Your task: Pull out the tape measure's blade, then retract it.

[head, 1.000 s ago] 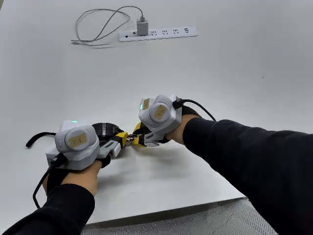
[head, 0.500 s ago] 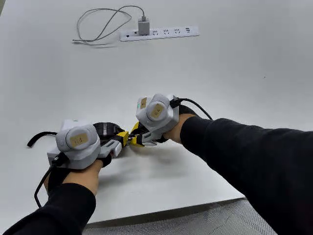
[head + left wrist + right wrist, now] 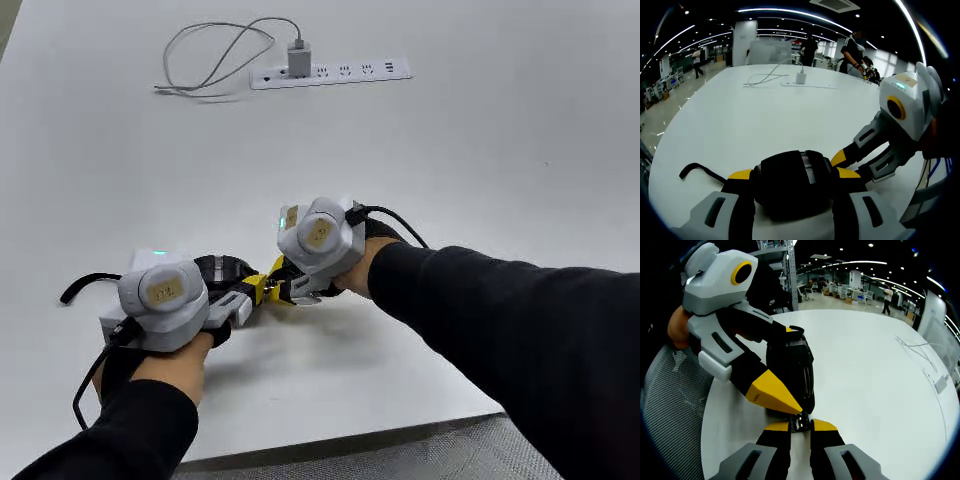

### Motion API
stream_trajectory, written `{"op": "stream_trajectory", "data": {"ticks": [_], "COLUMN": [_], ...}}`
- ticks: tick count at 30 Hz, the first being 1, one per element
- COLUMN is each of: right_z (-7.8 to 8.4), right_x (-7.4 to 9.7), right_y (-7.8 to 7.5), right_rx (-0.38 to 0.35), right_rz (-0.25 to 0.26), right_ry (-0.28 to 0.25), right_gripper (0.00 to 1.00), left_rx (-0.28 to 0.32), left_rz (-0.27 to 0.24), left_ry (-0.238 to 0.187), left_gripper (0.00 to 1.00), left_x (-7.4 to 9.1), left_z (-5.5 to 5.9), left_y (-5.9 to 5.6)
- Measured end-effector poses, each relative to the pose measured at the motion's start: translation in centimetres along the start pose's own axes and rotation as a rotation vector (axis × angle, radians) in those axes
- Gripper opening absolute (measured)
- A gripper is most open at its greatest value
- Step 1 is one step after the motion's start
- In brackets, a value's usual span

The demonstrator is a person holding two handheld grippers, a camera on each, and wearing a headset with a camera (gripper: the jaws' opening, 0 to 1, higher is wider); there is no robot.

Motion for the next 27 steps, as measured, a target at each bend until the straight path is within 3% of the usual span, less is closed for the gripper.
{"op": "stream_trajectory", "data": {"ticks": [13, 27], "right_z": [-0.17, -0.56], "right_x": [-0.25, 0.45], "right_y": [0.03, 0.06], "right_rx": [-0.019, 0.019], "right_rz": [0.002, 0.021], "right_ry": [-0.005, -0.002], "right_gripper": [0.11, 0.16], "left_rx": [0.008, -0.015], "left_rz": [-0.001, 0.019], "left_ry": [-0.009, -0.005], "left_gripper": [0.59, 0.60], "left_x": [-0.09, 0.04], "left_z": [0.06, -0.17], "left_y": [0.09, 0.14]}}
Point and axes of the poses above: the centre of the closed fingertips' face, and the gripper's own axes: x roughly backward along the fingers, y roughly to its left, z roughly out of its underside, the point moved 8 cm from there along x, roughly backward along the fingers, and after that the axes turned 7 degrees about -y, right-handed, at the moved point
